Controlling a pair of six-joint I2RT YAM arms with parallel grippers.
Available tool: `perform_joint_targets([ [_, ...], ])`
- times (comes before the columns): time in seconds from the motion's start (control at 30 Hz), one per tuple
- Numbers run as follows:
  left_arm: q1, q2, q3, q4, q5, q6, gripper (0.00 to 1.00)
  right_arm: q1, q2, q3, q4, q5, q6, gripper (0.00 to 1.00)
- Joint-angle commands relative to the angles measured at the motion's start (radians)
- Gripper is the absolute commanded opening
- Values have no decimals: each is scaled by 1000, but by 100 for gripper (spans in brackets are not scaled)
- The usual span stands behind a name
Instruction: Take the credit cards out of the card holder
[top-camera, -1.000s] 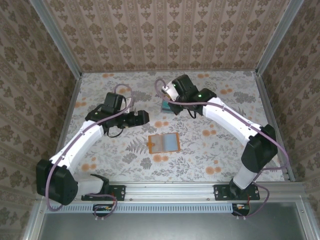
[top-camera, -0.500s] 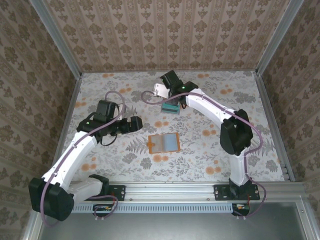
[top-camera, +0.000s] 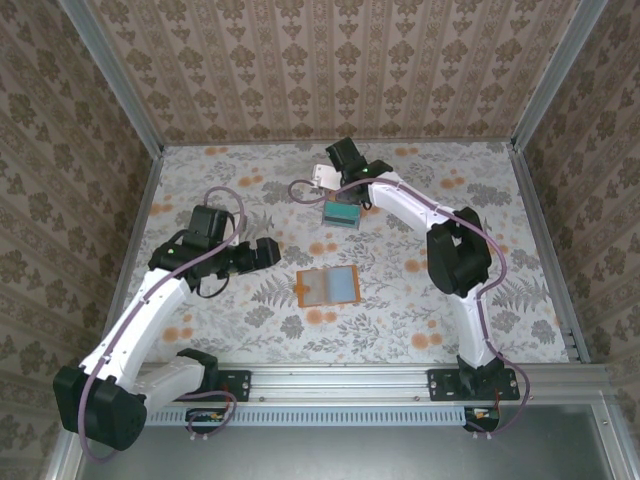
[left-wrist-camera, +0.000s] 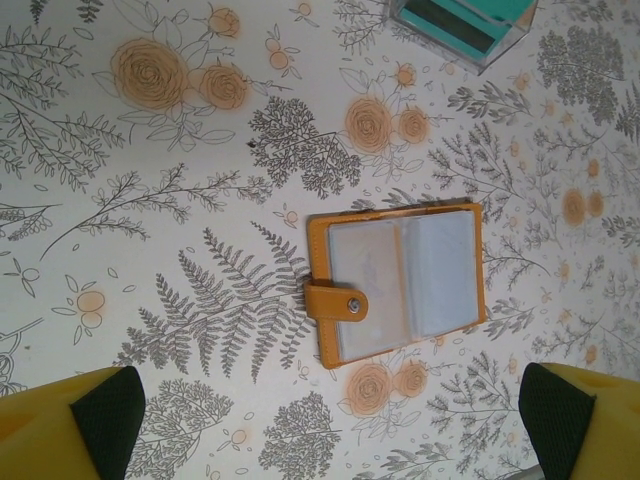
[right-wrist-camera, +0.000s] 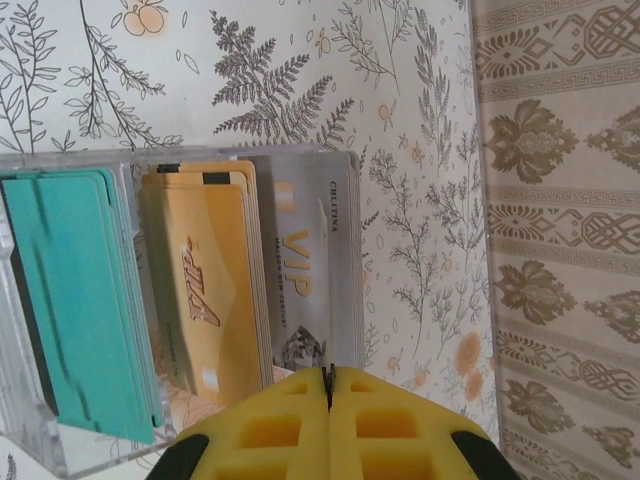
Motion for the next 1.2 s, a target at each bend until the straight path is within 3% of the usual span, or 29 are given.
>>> perform_joint_targets([
  [0.0, 10, -17, -10, -29, -13, -16, 100, -4, 31, 36, 9, -21, -11, 0],
  [0.23, 16, -5, -12, -23, -3, -7, 100, -19, 49, 32, 6, -43, 22, 1],
  [0.4, 18, 7, -8, -16, 7, -6, 100, -34, 67, 41, 61, 1, 47, 23],
  [0.5, 20, 9, -10, -14, 10, -6, 100, -46, 76, 50, 89, 24, 65, 24],
  [0.57, 20, 8, -11, -11, 13, -6, 100, -51, 79, 52, 113, 46, 83, 34],
  [0.9, 22, 9, -31, 28, 45, -16, 100, -59, 27, 32, 115, 73, 210, 34],
  [1.17, 19, 26, -77, 101, 73, -53, 99, -58, -123, -24, 14, 18, 499, 34],
])
